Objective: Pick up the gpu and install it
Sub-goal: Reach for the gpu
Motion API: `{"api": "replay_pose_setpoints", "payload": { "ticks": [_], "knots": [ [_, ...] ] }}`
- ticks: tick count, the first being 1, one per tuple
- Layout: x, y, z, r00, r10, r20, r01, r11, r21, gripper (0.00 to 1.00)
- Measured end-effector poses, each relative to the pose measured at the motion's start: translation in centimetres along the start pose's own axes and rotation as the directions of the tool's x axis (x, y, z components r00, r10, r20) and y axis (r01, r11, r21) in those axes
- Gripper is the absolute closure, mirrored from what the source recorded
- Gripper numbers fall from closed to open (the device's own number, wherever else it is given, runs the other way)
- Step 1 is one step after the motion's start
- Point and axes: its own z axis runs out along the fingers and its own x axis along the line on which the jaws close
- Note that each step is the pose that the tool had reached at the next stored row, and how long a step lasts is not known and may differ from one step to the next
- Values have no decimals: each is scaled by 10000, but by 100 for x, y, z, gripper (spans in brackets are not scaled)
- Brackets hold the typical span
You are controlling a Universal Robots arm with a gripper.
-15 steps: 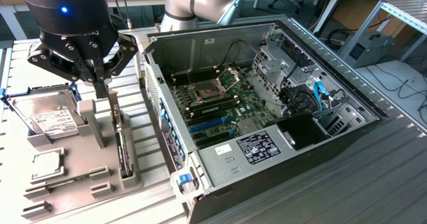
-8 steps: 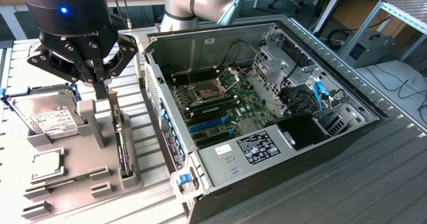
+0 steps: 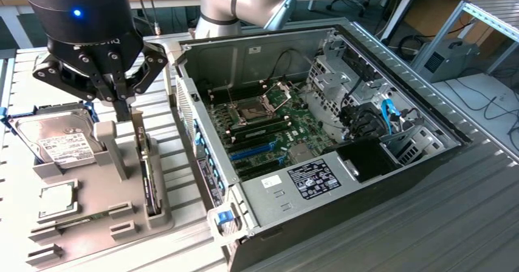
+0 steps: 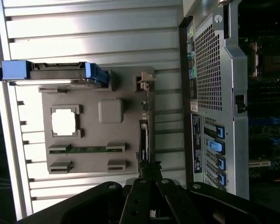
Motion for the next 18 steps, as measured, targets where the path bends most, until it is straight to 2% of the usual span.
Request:
{"api": "replay_pose_setpoints", "payload": {
  "ticks": [9, 18],
  "knots": [
    [11, -26, 1, 10000, -3, 3, 3, 10000, 56, 89],
    [35, -87, 4, 10000, -3, 6, 3, 10000, 83, 89]
  ]
}}
